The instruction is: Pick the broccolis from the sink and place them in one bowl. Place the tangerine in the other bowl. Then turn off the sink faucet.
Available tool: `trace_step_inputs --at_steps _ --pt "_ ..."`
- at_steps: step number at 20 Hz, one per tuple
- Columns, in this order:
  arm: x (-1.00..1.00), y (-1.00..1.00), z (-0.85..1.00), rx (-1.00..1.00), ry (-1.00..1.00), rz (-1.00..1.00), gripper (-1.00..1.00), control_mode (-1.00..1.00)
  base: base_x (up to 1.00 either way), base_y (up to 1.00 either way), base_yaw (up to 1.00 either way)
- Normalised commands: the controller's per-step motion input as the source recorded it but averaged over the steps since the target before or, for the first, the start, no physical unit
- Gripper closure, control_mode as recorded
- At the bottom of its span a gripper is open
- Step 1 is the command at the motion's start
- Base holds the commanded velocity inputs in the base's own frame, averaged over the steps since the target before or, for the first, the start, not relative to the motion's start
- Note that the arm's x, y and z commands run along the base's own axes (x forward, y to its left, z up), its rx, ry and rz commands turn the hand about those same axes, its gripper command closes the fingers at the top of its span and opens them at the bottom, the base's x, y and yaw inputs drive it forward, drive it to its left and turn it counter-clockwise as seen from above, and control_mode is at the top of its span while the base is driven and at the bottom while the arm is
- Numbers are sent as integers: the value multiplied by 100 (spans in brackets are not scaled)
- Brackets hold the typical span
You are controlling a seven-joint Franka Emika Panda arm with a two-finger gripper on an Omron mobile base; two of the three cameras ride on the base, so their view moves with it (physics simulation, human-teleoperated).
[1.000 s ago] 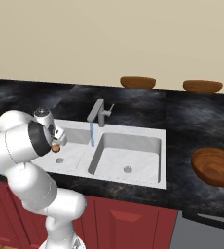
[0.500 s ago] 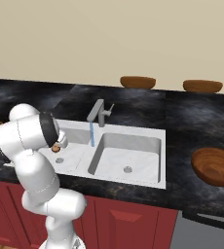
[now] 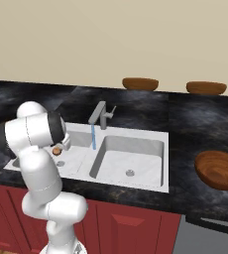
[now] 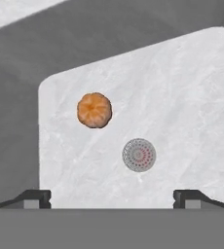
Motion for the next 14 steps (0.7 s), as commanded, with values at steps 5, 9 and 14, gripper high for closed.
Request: trace_step_inputs --at_steps 5,9,14 --pt "2 2 -38 0 0 0 -100 -100 0 0 0" --pt "5 18 -22 0 0 0 -100 -100 0 0 0" --pt "26 16 -21 0 0 0 -100 -100 0 0 0"
